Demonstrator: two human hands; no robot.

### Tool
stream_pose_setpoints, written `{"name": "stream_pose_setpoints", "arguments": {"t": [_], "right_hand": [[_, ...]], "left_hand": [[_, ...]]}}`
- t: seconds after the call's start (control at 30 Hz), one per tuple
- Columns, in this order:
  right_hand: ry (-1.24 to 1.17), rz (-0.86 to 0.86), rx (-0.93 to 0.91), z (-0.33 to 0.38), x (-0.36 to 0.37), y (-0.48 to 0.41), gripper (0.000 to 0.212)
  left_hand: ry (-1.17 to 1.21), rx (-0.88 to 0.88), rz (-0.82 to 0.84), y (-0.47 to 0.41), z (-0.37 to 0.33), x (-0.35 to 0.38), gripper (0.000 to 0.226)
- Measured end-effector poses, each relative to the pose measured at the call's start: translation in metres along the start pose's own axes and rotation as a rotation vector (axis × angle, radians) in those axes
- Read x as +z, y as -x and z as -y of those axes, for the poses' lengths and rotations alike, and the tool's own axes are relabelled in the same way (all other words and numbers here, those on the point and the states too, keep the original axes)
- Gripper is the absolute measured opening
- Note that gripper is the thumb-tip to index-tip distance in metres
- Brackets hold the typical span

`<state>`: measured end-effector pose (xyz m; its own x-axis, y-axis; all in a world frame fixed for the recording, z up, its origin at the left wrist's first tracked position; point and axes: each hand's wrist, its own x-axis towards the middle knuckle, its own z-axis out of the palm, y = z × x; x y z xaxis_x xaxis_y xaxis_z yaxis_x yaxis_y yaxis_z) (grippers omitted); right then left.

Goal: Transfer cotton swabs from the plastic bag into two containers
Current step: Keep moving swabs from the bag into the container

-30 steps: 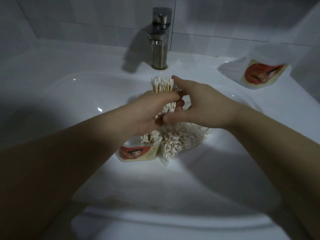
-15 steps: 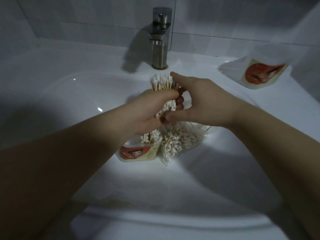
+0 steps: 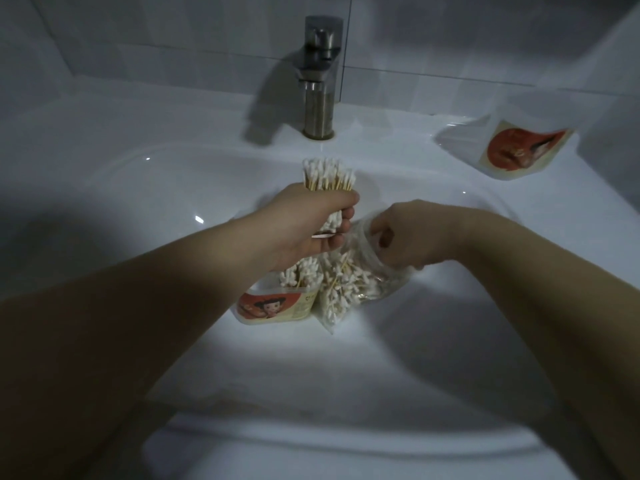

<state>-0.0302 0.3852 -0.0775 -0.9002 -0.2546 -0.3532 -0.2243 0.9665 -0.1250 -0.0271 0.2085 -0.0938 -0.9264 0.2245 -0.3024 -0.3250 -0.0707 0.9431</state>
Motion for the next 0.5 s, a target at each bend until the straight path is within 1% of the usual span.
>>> {"name": "stream_pose_setpoints", "arguments": {"t": [0.1, 0.17, 0.33, 0.43, 0.5], "right_hand": [[0.093, 0.053, -0.035, 0.007, 0.0054, -0.0046, 0.011], [0.122, 0.059, -0.039, 0.0089, 0.0076, -0.0063, 0.025], [0.146, -0.011, -0.053, 0.0049, 0.0052, -0.0061, 0.02], [0.13, -0.077, -0.092, 0.0049, 0.0074, -0.0088, 0.026], [0.147, -0.066, -0.108, 0.006, 0.0112, -0.0105, 0.024]], "left_hand": [[-0.024, -0.007, 0.009, -0.0002, 0.0011, -0.0016, 0.009], [-0.036, -0.008, 0.024, 0.0, 0.0019, -0.0015, 0.008], [-0.051, 0.016, 0.074, 0.0001, 0.0033, -0.0009, 0.01], [-0.025, 0.056, 0.142, 0.0008, 0.003, 0.0005, 0.01], [0.004, 0.067, 0.181, 0.0028, 0.0036, 0.0029, 0.009]]}}
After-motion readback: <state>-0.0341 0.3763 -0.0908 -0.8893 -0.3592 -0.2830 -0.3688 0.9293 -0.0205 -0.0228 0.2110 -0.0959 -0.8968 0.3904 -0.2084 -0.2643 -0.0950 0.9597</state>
